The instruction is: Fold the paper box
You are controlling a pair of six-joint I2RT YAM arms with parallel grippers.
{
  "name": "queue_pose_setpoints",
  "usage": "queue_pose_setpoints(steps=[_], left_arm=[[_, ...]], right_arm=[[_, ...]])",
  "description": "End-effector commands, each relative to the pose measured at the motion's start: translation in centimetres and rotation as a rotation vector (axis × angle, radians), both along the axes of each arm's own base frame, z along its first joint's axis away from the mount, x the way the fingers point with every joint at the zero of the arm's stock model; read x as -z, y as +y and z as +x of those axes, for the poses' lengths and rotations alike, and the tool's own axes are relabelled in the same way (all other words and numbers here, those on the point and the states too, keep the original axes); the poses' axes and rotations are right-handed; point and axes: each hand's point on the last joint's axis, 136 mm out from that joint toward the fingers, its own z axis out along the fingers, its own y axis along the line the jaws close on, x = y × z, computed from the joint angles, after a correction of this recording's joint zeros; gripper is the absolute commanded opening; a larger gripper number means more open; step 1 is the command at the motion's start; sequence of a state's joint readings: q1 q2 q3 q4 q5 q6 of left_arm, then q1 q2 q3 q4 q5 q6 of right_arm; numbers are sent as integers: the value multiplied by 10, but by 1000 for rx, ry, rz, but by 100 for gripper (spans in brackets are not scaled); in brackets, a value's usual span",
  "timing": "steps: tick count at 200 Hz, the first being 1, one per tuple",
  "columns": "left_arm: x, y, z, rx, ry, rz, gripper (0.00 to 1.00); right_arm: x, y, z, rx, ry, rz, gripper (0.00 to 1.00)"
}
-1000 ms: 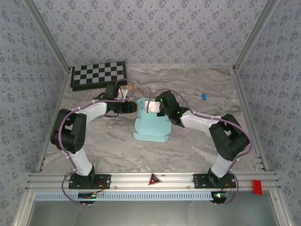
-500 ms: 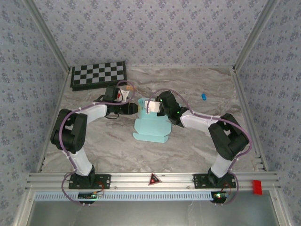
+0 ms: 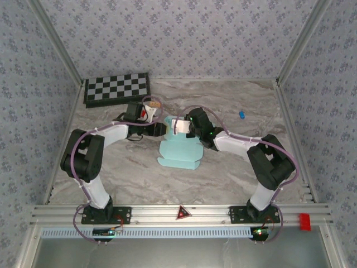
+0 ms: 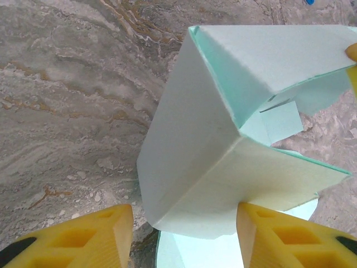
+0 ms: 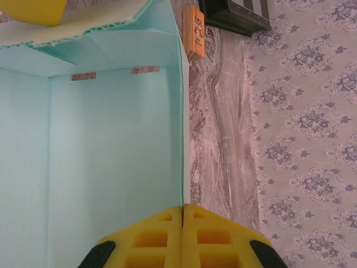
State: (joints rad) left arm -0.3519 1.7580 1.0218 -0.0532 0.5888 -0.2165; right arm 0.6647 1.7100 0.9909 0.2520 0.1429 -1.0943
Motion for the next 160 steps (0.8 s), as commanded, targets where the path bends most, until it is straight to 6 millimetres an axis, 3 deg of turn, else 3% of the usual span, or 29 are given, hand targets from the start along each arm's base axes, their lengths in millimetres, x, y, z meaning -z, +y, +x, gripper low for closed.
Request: queue_pose_setpoints(steps=[1,119,160], left_arm=[[-4,-9,-3,50,-35,-23,52],[13,-17,-3,56,-77,-13,49],[7,-20,-4,69,-144,-39,43]], right_arm=[[15,2,-11,-33,19,-41,0],[22,5,-24,-55,26,-49,0],[26,4,-24,-45,31,-61,0]])
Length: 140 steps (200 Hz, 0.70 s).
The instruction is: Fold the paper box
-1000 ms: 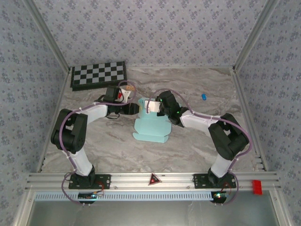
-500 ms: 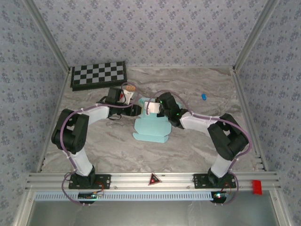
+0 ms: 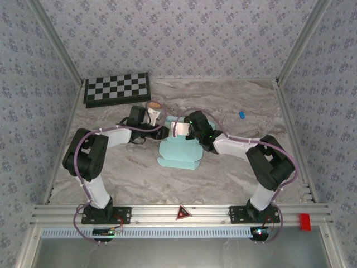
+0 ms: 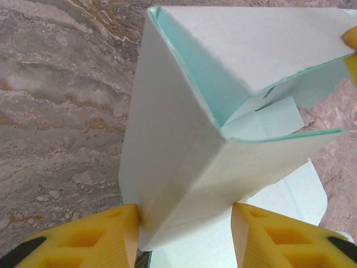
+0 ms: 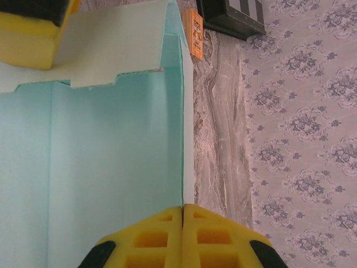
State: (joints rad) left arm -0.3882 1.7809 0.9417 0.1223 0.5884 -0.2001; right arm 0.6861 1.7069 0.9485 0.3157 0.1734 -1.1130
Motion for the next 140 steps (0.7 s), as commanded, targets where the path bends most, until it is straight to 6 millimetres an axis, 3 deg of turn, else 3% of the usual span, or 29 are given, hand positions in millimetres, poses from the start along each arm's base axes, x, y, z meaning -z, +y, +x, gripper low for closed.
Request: queue_pose_setpoints(steps=[1,140], left_arm=[[-7,-6,1,25,-66,-20,43],[-29,3,1,-10,-209,-46,46]], right_arm=[[22,1,-19,-39,67,-50,0],[19,1,-15,-25,43,-48,0]])
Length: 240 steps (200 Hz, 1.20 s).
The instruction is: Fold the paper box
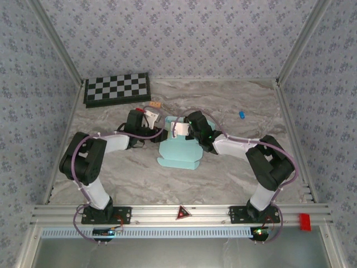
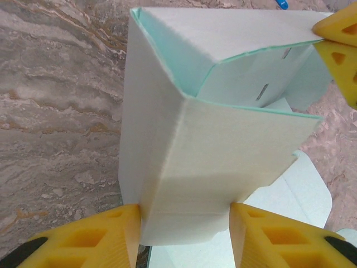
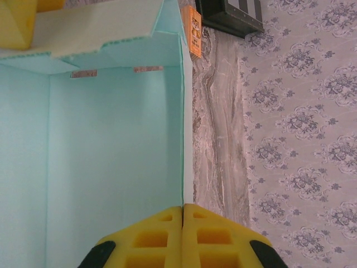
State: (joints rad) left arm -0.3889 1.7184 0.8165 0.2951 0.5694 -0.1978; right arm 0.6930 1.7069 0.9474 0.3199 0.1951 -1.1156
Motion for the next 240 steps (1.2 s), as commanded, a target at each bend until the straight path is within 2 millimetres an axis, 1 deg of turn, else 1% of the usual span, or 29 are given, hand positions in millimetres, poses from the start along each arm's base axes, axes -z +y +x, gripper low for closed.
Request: queue_pose_setpoints(steps=[1,17,60,91,103,123,151,166,202,240], left_arm=[[-22,-2,8,1,-99,-15,46],[-20,-1,8,-5,-93,-21,46],[-31,2,11,-21,-121,-82,48],[-32,1,10,-5,-113,-107,42],[-32,2,10,-4,-111,-110,42],[-31,6,12,-21,-112,-108,43],[-23,14,19,-69,-97,-85,46],[-21,14,20,-71,-95,-88,47],[-22,1,12,28,-91,-142,47],[-21,-4,2,83,-113,-150,48]], right_arm=[[19,2,-15,-36,52,-38,0],[18,3,-16,-36,46,-32,0],[17,1,-10,-1,22,-46,0],[16,1,-10,2,20,-45,0],[16,1,-10,2,20,-45,0],[16,2,-9,7,19,-49,0],[16,2,-10,5,21,-49,0],[17,2,-10,1,30,-52,0],[18,5,-14,-13,58,-52,0],[23,8,-20,-24,81,-50,0]])
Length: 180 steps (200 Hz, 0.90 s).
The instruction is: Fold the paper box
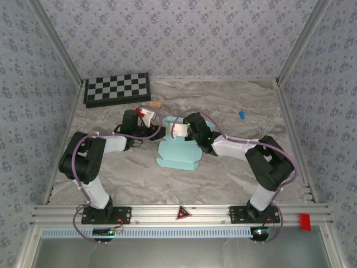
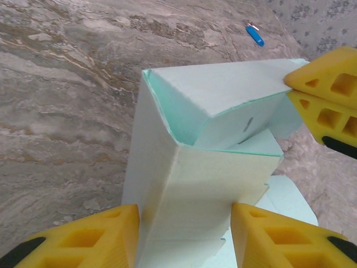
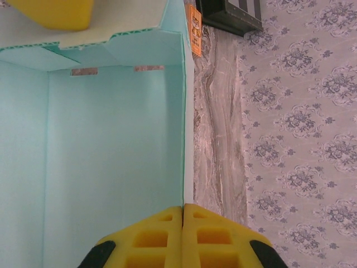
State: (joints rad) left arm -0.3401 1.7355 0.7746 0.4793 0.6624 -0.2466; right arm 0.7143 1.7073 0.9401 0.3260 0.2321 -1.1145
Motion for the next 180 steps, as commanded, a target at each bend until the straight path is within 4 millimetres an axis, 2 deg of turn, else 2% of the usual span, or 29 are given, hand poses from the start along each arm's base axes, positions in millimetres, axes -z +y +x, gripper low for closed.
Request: queue_pose_setpoints(steps=[1,80,110,130,180], left_arm=[[-6,-8,-9,79,-59,-31,48],[0,-21,-15,125,-57,-4,45],[15,-10,-6,36,-48,93,46],[13,-7,-5,12,-75,109,49],[10,-17,-13,72,-80,101,51]], right_arm=[[22,5,-16,-32,92,-36,0],[23,6,-13,-16,84,-46,0],[22,6,-13,-14,80,-44,0],[20,6,-12,-12,76,-40,0],[20,7,-10,-4,70,-37,0]])
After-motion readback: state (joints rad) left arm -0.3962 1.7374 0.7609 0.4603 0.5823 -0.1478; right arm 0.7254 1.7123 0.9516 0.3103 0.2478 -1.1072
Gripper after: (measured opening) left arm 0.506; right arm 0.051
